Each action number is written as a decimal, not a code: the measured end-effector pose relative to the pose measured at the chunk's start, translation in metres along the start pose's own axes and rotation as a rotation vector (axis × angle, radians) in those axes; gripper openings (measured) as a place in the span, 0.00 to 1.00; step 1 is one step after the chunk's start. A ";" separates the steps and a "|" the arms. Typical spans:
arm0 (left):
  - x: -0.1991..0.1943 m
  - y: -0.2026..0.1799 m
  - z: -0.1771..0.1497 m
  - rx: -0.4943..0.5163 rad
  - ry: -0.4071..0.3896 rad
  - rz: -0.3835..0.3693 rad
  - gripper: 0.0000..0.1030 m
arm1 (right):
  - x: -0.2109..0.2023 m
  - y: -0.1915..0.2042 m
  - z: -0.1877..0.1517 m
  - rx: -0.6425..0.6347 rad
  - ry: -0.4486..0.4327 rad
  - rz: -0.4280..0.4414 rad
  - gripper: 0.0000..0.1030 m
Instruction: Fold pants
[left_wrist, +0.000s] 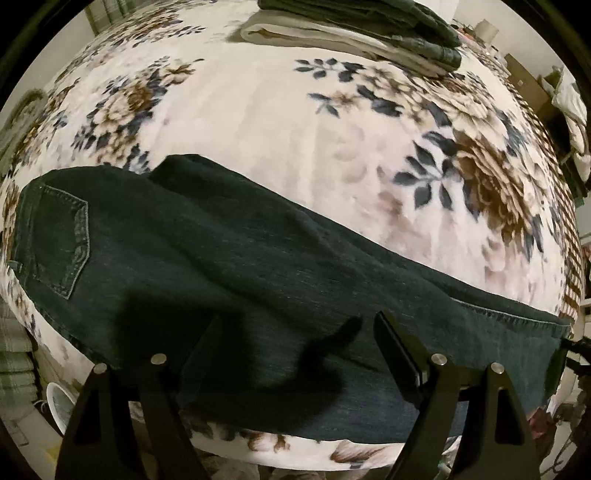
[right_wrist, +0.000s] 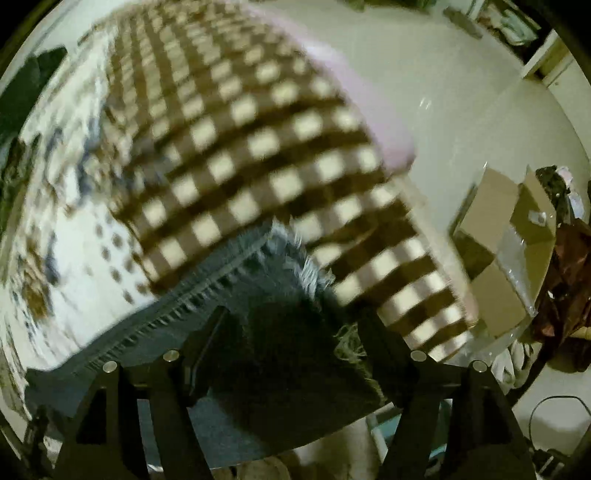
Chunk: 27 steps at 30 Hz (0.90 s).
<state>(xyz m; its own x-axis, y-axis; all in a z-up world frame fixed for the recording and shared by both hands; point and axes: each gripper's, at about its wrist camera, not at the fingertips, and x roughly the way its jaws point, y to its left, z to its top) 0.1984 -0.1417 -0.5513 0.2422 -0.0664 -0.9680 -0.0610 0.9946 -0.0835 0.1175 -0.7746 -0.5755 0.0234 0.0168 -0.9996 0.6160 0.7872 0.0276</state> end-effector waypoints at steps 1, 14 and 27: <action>0.001 -0.001 0.000 0.001 0.003 0.000 0.81 | 0.007 0.006 -0.003 -0.030 0.004 -0.032 0.62; -0.018 -0.008 -0.003 -0.003 -0.025 -0.033 0.80 | -0.090 0.061 -0.042 -0.160 -0.410 -0.183 0.10; -0.009 -0.001 -0.007 -0.047 0.001 -0.033 0.81 | -0.051 0.009 -0.026 -0.067 -0.083 -0.077 0.13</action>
<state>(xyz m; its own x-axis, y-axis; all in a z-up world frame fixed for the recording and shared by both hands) 0.1897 -0.1423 -0.5445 0.2435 -0.0994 -0.9648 -0.0981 0.9871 -0.1265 0.1016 -0.7523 -0.5243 0.0450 -0.0944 -0.9945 0.5650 0.8234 -0.0526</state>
